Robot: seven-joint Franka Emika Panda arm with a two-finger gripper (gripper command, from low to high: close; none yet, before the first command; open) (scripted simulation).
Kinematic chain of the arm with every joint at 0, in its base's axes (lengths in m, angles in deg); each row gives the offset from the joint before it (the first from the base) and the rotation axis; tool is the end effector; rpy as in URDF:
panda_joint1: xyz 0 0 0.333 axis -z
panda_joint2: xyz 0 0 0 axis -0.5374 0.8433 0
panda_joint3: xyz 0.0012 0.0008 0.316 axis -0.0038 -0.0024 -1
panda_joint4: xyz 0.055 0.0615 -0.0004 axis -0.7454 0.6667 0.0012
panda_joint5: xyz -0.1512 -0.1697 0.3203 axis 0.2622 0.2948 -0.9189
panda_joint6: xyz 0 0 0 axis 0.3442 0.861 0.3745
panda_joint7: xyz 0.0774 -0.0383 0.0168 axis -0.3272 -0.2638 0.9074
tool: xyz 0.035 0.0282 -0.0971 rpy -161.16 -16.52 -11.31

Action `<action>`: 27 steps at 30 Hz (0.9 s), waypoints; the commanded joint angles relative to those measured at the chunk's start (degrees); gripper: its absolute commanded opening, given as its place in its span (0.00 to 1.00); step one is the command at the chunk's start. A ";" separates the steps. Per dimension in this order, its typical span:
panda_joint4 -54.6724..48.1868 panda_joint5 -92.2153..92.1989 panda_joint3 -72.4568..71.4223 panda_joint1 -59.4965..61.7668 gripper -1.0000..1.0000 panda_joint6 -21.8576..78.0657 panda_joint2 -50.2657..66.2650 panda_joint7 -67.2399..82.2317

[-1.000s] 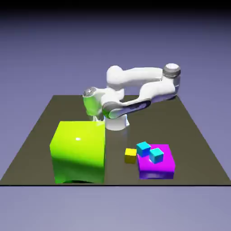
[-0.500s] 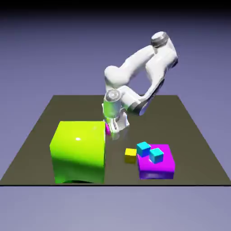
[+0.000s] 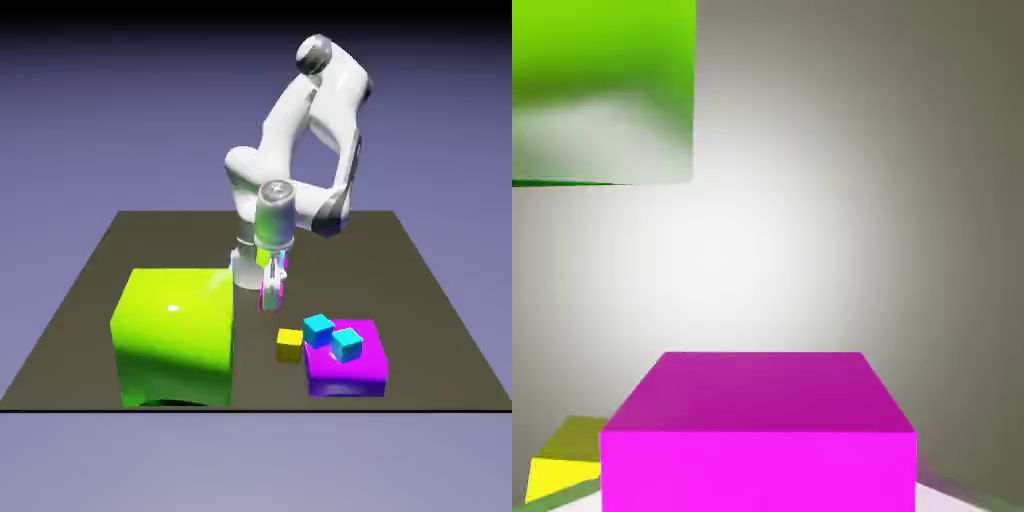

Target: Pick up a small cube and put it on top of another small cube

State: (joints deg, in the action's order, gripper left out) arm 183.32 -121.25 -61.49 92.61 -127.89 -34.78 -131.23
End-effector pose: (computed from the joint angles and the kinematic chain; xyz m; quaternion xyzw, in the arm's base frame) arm 0.3452 0.0463 0.2426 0.3137 -0.9482 -0.0133 0.0476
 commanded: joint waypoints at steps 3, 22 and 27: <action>-0.37 0.42 1.90 -2.30 0.00 -4.08 3.62 -7.52; -3.77 -13.16 -21.39 15.66 0.00 -15.80 7.79 -12.08; -4.88 -18.95 -31.47 24.28 0.00 -17.36 6.90 -8.07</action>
State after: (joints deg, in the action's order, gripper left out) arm 178.44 -140.21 -92.96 116.89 -145.31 -27.88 -139.29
